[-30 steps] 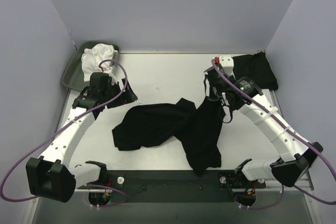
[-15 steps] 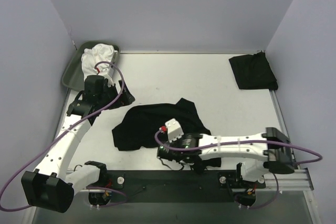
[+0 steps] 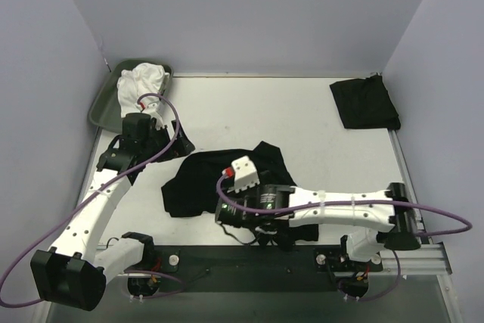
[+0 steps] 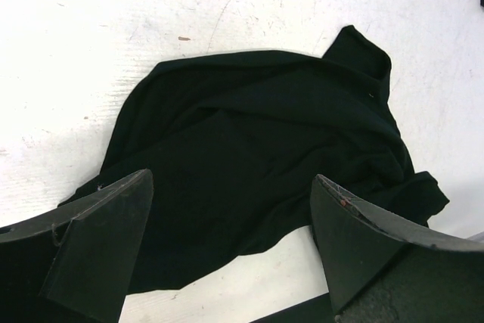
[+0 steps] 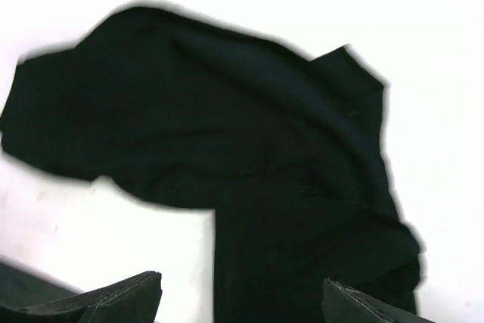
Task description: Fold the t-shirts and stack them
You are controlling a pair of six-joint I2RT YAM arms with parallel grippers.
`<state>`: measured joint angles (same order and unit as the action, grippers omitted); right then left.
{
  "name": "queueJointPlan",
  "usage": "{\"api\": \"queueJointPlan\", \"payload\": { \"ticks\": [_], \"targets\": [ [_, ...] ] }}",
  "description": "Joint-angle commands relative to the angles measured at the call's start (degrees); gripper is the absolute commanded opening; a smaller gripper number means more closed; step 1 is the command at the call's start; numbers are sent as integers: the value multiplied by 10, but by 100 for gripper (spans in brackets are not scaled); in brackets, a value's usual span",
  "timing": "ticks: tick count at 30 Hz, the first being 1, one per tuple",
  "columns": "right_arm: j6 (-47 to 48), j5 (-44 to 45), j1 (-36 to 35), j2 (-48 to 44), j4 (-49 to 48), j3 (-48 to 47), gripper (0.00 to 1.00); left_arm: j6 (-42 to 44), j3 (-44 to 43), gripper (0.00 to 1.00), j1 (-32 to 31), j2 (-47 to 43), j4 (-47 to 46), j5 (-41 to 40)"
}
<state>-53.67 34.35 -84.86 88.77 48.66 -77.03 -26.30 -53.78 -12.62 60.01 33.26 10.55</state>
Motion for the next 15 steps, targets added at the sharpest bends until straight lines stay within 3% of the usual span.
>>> {"api": "queueJointPlan", "payload": {
  "ticks": [1,6,15],
  "targets": [
    [28,60,69,-65,63,15,83,9,0,94,3,-16,-22,11],
    [62,25,114,-85,10,64,72,13,4,96,4,-11,-29,24],
    [101,-93,126,28,-87,27,65,-7,46,97,5,-4,-52,42]
  ]
}}
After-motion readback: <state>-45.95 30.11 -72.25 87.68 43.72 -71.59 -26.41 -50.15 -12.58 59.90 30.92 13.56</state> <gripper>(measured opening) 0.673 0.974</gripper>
